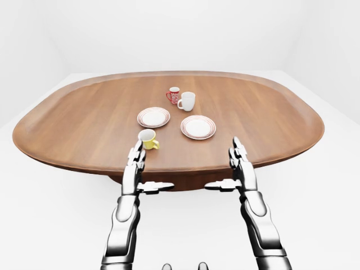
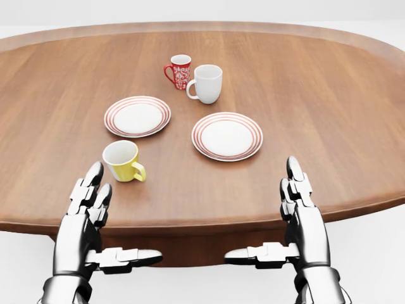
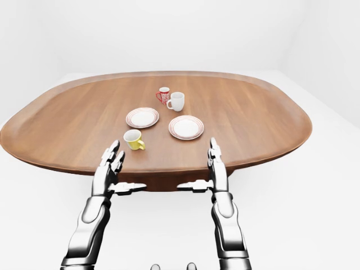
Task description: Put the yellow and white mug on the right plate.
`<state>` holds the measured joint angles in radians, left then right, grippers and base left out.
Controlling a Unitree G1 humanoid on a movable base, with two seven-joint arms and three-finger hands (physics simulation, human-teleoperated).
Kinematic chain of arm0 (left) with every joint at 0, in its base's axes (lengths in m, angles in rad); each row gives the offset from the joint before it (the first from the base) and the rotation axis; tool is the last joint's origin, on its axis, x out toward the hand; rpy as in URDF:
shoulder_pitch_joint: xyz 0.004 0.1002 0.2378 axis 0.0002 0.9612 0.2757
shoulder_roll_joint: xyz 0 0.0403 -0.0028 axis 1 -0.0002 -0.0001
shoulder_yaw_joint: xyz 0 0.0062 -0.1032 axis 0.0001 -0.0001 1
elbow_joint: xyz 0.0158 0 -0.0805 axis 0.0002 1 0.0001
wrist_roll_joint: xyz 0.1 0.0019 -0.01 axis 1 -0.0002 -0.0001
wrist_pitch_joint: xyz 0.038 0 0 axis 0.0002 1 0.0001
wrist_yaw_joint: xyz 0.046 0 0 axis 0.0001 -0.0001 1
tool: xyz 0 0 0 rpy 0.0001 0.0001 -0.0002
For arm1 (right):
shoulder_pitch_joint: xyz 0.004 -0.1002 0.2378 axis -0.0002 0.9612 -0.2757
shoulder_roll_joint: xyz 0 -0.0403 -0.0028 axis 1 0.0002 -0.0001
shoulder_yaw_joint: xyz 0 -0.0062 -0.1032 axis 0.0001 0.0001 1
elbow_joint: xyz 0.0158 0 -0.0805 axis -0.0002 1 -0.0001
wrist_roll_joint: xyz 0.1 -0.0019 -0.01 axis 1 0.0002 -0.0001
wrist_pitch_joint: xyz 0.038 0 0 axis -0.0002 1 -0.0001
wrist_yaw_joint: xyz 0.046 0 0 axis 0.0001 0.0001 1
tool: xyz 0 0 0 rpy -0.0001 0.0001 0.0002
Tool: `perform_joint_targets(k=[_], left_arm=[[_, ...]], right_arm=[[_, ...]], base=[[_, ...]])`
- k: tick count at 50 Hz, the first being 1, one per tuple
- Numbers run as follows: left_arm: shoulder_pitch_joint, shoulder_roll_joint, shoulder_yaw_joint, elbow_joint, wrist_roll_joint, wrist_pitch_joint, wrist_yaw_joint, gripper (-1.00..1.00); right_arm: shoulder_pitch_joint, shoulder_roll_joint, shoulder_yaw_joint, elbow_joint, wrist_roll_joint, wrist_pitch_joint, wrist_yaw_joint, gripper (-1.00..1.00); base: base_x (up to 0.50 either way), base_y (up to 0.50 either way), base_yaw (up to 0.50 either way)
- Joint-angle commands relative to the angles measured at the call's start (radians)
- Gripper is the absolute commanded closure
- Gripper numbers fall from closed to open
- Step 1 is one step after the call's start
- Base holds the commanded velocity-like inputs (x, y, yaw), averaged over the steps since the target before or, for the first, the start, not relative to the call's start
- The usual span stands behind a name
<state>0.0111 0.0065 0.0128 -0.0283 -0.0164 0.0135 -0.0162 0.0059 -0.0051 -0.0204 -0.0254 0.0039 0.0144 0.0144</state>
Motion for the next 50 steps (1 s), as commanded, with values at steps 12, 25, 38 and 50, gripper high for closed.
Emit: perform_joint_targets(k=[12,25,38,50], left_arm=[[0.007,0.019,0.033,-0.117,-0.019,0.074,-0.038,-0.88],[-0.007,0.039,0.085,-0.306,-0.026,0.074,-0.064,-0.88],[-0.008,0.038,0.095,-0.337,-0.030,0.074,-0.068,-0.88],[-0.005,0.037,0.094,-0.352,-0.030,0.074,-0.070,-0.88]], right_arm=[[0.018,-0.013,-0.017,-0.152,0.044,0.073,0.032,-1.00],[0.034,-0.015,-0.007,-0.363,0.002,0.073,0.041,-1.00],[0.021,-0.019,-0.025,-0.373,0.024,0.073,0.044,-1.00],[0.023,-0.017,-0.024,-0.382,0.016,0.073,0.053,-1.00]], base=[[0.00,0.00,0.00],[0.00,0.00,0.00],[0.00,0.00,0.03],[0.00,0.00,0.50]])
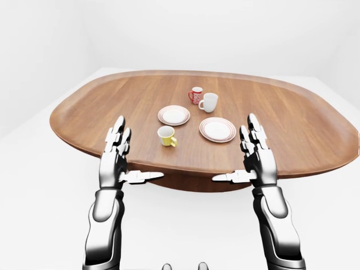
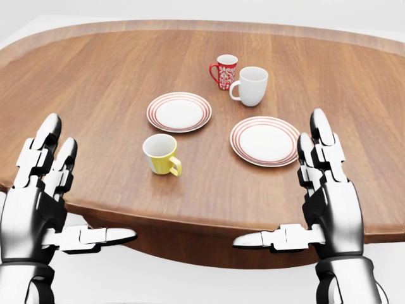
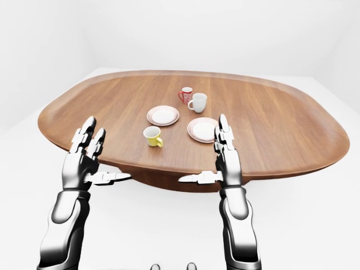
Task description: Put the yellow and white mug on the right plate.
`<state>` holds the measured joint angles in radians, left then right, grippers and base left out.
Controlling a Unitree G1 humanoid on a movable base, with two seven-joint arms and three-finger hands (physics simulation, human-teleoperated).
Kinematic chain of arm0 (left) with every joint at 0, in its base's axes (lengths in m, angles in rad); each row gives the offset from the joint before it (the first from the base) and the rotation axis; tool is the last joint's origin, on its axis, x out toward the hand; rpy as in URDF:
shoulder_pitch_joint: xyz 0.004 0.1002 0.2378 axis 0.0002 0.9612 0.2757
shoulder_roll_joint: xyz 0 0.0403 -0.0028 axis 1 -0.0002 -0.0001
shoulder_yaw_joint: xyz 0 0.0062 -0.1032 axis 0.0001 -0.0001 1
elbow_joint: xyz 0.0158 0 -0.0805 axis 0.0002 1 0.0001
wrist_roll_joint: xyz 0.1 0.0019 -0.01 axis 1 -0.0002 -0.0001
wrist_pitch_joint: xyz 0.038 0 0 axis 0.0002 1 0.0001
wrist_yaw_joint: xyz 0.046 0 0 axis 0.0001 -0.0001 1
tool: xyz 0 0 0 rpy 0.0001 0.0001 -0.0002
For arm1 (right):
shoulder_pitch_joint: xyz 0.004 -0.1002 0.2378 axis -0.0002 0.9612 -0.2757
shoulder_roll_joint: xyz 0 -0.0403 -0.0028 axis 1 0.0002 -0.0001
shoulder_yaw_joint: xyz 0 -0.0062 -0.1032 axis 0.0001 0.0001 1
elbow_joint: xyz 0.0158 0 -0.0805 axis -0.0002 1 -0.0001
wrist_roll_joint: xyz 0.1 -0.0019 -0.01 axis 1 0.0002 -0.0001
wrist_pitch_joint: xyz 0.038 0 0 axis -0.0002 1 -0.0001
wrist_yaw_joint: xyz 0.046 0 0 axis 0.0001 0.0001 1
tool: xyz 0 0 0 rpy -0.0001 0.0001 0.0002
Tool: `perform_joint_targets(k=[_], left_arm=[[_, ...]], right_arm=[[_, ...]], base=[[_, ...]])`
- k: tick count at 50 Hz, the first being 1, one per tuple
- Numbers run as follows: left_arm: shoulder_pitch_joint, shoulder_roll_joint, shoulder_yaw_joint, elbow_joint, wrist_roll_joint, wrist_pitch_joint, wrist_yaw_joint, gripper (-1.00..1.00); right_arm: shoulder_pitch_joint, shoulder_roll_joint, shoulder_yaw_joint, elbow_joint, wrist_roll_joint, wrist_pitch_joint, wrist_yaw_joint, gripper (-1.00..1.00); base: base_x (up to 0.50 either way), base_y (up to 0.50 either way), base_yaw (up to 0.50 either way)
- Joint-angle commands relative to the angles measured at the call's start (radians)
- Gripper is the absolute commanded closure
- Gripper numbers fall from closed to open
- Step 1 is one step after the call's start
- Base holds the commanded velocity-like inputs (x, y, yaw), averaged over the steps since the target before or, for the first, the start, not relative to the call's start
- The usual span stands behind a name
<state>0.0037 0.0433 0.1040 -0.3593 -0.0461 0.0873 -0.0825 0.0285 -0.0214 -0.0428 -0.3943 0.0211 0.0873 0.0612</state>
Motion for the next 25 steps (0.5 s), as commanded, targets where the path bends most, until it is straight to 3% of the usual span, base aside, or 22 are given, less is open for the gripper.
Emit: perform_joint_targets(k=[1,12,20,25], left_arm=[[0.003,0.000,0.003,-0.020,0.000,0.000,-0.004,-0.88],[0.001,0.000,0.004,-0.010,-0.001,0.000,-0.004,-0.88],[0.000,0.001,0.005,-0.013,-0.002,0.000,-0.004,-0.87],[-0.006,0.003,0.011,-0.008,-0.005,0.000,-0.004,-0.88]], right_arm=[[0.000,0.000,-0.002,-0.011,-0.001,0.000,0.007,-1.00],[-0.005,-0.003,-0.001,0.006,-0.017,0.000,0.000,-1.00],[0.015,0.002,0.024,-0.032,-0.021,0.000,0.026,-1.00],[0.014,0.004,0.017,-0.020,-0.006,0.000,0.032,-1.00]], base=[[0.00,0.00,0.50],[0.00,0.00,0.50],[0.00,0.00,0.00],[0.41,0.13,0.00]])
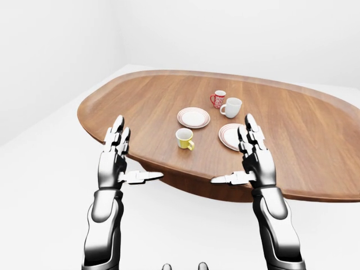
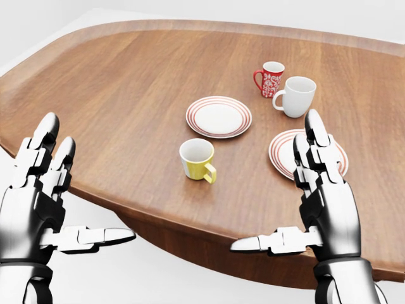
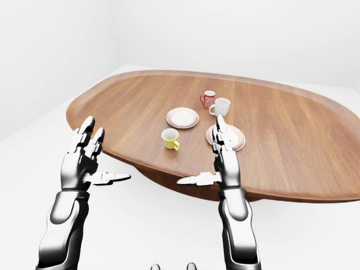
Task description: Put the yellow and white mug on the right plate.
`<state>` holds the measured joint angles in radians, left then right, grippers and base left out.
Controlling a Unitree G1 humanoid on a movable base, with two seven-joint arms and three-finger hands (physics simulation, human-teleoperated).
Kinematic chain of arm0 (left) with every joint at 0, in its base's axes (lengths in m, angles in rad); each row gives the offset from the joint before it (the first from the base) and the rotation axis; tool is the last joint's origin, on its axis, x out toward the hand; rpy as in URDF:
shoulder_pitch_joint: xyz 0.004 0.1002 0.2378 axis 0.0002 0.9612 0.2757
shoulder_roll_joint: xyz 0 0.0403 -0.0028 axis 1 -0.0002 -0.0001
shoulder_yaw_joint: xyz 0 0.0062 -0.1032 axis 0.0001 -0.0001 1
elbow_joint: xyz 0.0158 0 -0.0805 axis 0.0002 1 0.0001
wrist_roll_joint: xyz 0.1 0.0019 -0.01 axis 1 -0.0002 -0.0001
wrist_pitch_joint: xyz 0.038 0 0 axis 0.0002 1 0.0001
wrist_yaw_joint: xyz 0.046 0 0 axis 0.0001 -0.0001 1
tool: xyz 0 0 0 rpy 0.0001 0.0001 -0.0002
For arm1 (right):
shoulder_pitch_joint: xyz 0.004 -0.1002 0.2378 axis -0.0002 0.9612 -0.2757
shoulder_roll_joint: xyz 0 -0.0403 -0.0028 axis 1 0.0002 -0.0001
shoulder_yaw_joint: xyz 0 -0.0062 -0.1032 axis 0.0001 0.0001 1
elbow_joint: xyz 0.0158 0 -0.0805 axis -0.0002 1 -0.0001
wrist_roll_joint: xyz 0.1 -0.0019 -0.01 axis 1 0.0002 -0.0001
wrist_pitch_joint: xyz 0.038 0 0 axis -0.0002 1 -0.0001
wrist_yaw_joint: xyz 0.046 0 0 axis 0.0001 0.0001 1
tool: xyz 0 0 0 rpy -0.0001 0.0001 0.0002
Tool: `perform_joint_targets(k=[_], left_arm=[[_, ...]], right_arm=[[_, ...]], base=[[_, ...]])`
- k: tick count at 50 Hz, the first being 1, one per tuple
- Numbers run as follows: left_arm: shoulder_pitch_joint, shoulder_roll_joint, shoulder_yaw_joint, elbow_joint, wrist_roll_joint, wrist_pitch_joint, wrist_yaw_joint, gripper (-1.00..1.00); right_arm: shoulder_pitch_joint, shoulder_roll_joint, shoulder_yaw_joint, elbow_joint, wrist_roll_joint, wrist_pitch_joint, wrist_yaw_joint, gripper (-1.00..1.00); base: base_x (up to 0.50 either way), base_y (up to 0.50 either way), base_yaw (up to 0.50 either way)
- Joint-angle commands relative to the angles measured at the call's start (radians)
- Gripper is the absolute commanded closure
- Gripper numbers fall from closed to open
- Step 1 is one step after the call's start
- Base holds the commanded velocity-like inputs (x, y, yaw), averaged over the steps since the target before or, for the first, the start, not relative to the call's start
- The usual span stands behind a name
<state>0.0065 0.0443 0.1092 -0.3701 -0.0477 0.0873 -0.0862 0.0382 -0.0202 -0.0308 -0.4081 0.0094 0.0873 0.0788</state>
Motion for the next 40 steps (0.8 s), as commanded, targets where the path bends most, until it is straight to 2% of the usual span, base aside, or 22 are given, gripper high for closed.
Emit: perform_joint_targets(k=[1,25,36,40], left_arm=[[-0.009,0.002,0.006,0.002,-0.004,0.000,-0.001,-0.87],[-0.003,0.001,0.002,-0.008,-0.002,0.000,-0.003,-0.88],[-0.002,0.001,0.001,-0.005,0.000,0.000,-0.003,-0.88],[-0.001,-0.001,-0.002,-0.002,0.002,0.000,-0.003,-0.88]], right_arm=[[0.005,0.002,0.006,-0.009,0.003,0.000,0.013,-1.00],[0.004,0.004,0.014,0.004,-0.015,0.000,0.002,-1.00],[0.007,0.004,0.019,0.001,-0.022,0.000,0.007,-1.00],[0.026,0.012,0.008,-0.037,0.041,0.000,0.035,-1.00]], base=[[0.48,0.15,0.00],[0.47,0.15,0.00],[0.00,0.00,0.00],[0.12,0.04,0.00]])
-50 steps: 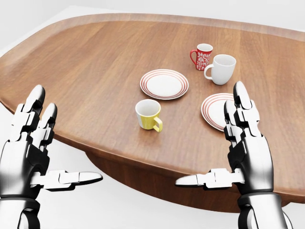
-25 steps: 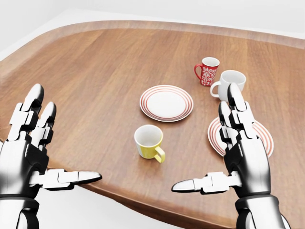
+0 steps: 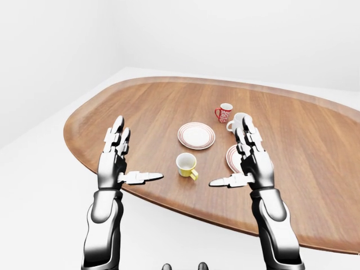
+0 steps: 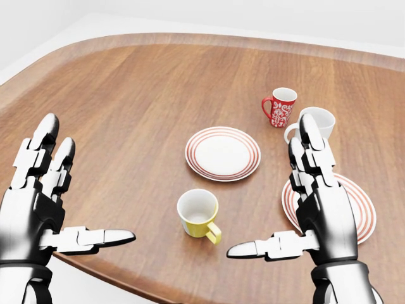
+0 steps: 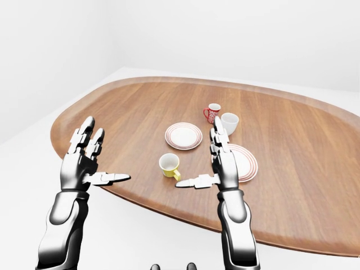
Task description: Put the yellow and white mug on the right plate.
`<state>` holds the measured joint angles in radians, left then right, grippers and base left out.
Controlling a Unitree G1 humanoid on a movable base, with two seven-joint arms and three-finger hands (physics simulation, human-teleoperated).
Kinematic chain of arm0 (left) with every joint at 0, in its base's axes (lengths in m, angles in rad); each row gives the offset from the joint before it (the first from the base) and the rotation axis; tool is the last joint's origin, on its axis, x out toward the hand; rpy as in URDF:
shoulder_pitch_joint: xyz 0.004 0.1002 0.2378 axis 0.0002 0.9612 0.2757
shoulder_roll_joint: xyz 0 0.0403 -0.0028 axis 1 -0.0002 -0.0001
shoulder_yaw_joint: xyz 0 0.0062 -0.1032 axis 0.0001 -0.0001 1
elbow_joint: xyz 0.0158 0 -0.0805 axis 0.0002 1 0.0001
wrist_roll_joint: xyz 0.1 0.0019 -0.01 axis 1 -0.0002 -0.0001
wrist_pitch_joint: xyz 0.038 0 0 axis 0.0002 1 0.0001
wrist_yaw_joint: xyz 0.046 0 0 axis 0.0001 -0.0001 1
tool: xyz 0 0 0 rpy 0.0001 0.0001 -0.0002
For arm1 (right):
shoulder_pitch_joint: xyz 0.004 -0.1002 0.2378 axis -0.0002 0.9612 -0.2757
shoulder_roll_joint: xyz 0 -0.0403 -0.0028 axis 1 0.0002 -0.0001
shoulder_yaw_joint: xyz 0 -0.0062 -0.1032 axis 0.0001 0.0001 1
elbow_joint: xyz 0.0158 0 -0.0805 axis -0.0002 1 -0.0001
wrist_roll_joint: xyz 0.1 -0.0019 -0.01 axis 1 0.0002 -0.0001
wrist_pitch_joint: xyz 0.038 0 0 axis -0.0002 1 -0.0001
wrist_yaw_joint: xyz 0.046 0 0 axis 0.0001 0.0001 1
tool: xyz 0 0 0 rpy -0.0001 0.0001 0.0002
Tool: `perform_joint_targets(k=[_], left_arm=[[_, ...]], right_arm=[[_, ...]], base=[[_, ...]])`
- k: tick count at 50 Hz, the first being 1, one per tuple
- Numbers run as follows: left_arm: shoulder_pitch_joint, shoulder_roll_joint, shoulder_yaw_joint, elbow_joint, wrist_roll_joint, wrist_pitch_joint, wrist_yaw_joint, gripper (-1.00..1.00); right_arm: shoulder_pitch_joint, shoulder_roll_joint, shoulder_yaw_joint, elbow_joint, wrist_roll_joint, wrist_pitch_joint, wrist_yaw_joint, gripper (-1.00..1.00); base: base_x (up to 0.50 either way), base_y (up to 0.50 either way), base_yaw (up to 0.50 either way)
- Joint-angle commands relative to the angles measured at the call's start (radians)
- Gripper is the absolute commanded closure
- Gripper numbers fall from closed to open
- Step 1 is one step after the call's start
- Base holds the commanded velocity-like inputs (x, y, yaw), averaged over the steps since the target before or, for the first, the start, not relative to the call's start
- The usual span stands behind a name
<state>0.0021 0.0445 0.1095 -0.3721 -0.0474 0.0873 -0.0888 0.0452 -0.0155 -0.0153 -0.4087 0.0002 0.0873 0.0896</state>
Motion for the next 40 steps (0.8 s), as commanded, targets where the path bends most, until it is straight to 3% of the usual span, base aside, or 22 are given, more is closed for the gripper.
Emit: perform_joint_targets(k=[1,5,30,33,40], left_arm=[[0.004,-0.002,-0.003,0.001,0.002,0.000,0.000,-0.87],[0.007,-0.002,-0.005,0.002,0.003,0.000,-0.001,-0.88],[0.004,-0.001,-0.001,0.001,0.001,0.000,-0.001,-0.88],[0.004,-0.001,-0.002,0.001,0.001,0.000,0.000,-0.88],[0.009,-0.003,-0.007,0.000,0.005,0.000,-0.002,-0.88]], right_arm=[[0.017,0.003,-0.004,-0.037,0.042,0.000,0.019,-1.00],[0.003,-0.007,0.005,-0.002,-0.006,0.000,-0.002,-1.00],[0.012,0.000,0.018,0.019,-0.024,0.000,0.014,-1.00],[0.035,0.006,0.017,-0.028,0.042,0.000,0.059,-1.00],[0.017,0.000,0.022,0.010,-0.013,0.000,0.023,-1.00]], base=[[0.48,0.15,0.00],[0.47,0.15,0.00],[0.03,-0.08,0.00],[0.12,0.04,0.00],[0.28,0.09,0.00]])
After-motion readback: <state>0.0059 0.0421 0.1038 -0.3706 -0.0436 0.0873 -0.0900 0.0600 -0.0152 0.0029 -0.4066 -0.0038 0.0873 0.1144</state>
